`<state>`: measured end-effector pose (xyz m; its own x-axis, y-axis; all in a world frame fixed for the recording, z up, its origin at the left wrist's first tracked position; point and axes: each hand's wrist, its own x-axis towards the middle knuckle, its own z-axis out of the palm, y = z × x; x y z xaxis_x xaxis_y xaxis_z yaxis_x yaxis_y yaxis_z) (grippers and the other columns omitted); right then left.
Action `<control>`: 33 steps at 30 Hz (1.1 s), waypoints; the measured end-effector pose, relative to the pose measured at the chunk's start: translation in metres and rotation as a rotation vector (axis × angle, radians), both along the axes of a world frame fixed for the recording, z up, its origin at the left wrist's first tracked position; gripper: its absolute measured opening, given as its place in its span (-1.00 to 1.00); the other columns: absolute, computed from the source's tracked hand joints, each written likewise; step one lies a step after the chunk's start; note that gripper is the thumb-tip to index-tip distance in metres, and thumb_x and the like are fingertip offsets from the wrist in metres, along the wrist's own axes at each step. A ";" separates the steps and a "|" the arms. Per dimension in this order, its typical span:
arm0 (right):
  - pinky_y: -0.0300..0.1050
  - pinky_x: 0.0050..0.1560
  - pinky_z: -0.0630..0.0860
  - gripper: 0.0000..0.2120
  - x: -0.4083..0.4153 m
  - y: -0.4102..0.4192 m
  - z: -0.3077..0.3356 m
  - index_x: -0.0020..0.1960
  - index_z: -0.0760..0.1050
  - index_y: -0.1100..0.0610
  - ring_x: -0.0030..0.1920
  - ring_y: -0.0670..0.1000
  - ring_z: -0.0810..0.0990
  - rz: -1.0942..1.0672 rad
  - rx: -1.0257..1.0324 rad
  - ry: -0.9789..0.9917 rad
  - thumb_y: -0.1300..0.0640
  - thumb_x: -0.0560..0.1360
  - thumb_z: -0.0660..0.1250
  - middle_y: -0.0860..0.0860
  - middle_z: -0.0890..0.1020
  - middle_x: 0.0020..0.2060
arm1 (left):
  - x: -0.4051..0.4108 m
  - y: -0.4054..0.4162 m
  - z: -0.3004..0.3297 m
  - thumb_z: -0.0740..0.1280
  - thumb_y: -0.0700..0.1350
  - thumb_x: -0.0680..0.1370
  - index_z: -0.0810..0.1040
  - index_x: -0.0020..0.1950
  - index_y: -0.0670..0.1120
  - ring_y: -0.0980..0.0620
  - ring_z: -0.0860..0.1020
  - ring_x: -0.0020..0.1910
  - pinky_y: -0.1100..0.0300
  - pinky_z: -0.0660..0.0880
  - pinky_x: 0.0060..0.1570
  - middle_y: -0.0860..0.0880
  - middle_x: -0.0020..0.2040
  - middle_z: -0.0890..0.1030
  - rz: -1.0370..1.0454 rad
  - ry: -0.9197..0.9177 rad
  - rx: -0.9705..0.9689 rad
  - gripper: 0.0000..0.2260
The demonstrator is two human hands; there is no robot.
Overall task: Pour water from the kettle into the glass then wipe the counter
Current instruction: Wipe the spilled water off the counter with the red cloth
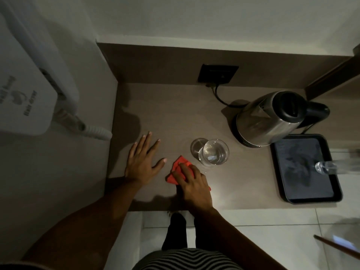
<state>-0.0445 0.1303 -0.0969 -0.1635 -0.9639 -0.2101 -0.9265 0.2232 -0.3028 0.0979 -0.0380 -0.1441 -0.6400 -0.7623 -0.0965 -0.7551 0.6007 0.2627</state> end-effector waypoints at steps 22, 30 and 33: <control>0.29 -0.03 0.53 -0.47 -0.117 0.081 0.013 0.30 0.54 0.17 0.15 0.44 0.45 -0.642 0.029 0.101 0.21 0.35 0.51 0.27 0.51 0.33 | -0.004 0.004 0.005 0.05 0.36 0.53 0.15 0.59 0.12 -0.03 0.03 0.63 -0.03 -0.01 0.55 -0.03 0.66 0.04 0.012 -0.007 0.015 -0.33; 0.32 0.09 0.53 -0.38 -0.032 0.065 0.009 0.35 0.49 0.15 0.21 0.41 0.45 -0.617 0.031 -0.026 0.19 0.30 0.51 0.25 0.49 0.35 | -0.004 0.004 0.004 0.06 0.35 0.54 0.12 0.59 0.12 -0.03 0.02 0.63 -0.07 0.03 0.56 -0.03 0.66 0.04 0.006 -0.001 0.007 -0.33; 0.26 0.23 0.45 -0.33 -0.016 0.054 0.008 0.46 0.36 0.09 0.34 0.35 0.34 -0.559 0.133 -0.034 0.10 0.38 0.46 0.19 0.37 0.46 | -0.004 0.003 0.004 0.05 0.36 0.53 0.09 0.60 0.13 -0.02 -0.02 0.63 -0.07 0.00 0.56 -0.02 0.66 0.00 0.007 -0.018 0.017 -0.32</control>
